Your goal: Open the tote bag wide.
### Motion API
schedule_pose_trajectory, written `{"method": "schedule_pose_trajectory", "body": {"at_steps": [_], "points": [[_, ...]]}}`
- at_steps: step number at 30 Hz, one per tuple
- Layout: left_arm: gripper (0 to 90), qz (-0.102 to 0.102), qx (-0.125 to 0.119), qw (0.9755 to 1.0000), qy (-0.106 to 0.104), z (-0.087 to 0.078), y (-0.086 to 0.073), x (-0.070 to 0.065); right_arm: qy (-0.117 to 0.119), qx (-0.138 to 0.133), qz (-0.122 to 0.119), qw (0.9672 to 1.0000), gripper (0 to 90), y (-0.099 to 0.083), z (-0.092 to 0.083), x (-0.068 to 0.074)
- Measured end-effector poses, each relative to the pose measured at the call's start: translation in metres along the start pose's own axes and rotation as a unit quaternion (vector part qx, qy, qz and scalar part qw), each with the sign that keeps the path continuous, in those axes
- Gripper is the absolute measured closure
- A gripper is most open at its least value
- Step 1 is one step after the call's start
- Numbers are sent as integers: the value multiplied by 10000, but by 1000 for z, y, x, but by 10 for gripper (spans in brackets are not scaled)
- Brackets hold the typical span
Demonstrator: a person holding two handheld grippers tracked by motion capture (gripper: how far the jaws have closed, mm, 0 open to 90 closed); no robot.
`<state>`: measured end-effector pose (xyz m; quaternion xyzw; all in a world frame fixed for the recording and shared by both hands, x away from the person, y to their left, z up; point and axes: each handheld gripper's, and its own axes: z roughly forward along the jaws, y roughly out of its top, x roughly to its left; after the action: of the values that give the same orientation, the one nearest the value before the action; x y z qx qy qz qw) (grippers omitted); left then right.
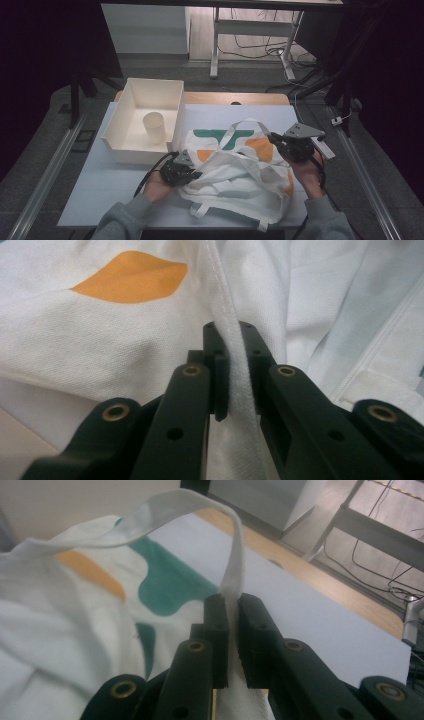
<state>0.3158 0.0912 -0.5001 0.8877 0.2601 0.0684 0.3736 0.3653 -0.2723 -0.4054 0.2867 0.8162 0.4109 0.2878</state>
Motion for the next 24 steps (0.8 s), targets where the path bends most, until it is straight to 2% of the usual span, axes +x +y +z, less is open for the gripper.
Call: {"method": "schedule_pose_trajectory", "body": {"at_steps": [6, 9, 16, 19, 24], "points": [[844, 0, 11, 10000, 9, 0, 0, -1, -96, -108, 171, 9997, 835, 4, 27, -19], [844, -8, 7, 10000, -3, 0, 0, 0, -203, 50, 235, 9995, 835, 0, 43, -28], [844, -2, 11, 10000, -8, 0, 0, 0, -231, 337, 459, 9981, 835, -17, 67, -45], [844, -7, 11, 10000, -6, 0, 0, 0, -140, 511, 513, 9973, 835, -25, 77, -48], [844, -17, 9, 10000, -13, 0, -1, 0, 221, 917, 562, 9940, 802, -35, 93, -46]]}}
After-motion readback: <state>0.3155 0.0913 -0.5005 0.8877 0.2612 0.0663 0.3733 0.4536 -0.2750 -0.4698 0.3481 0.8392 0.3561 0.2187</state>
